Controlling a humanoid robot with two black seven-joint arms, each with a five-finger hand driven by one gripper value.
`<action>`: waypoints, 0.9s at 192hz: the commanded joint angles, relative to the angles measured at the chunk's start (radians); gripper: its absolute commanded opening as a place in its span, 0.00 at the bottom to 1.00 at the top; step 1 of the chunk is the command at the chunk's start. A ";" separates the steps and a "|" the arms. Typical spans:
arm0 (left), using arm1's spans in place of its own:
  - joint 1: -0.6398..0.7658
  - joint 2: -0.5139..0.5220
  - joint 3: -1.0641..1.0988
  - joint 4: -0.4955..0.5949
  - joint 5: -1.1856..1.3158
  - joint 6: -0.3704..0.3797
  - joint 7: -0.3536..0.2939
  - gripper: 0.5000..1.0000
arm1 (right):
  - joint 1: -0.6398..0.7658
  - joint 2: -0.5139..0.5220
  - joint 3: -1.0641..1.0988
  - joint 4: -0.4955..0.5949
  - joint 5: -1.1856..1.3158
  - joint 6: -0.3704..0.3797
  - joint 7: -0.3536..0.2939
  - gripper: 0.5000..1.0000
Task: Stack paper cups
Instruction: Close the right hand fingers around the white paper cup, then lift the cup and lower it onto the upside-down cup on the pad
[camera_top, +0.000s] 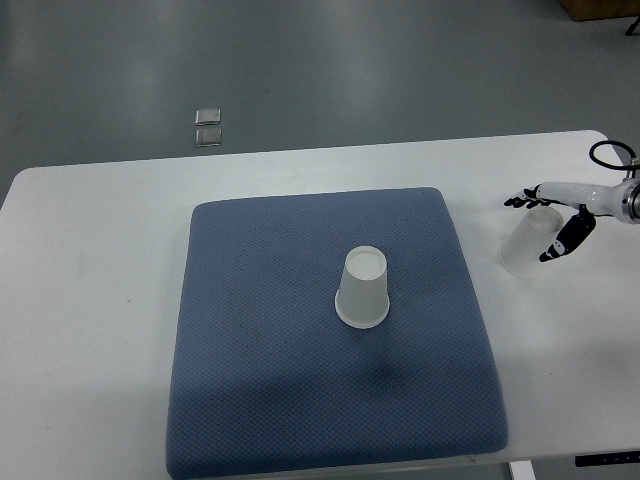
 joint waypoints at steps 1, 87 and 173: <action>0.000 0.000 0.000 0.000 0.001 0.000 0.000 1.00 | -0.001 0.029 -0.014 -0.046 -0.001 -0.041 -0.001 0.82; 0.000 0.000 0.000 0.000 0.001 0.000 0.000 1.00 | -0.001 0.035 -0.047 -0.063 -0.003 -0.072 0.003 0.45; 0.000 0.000 0.000 0.000 0.001 0.000 0.000 1.00 | 0.035 0.023 -0.027 -0.052 0.017 -0.056 0.013 0.23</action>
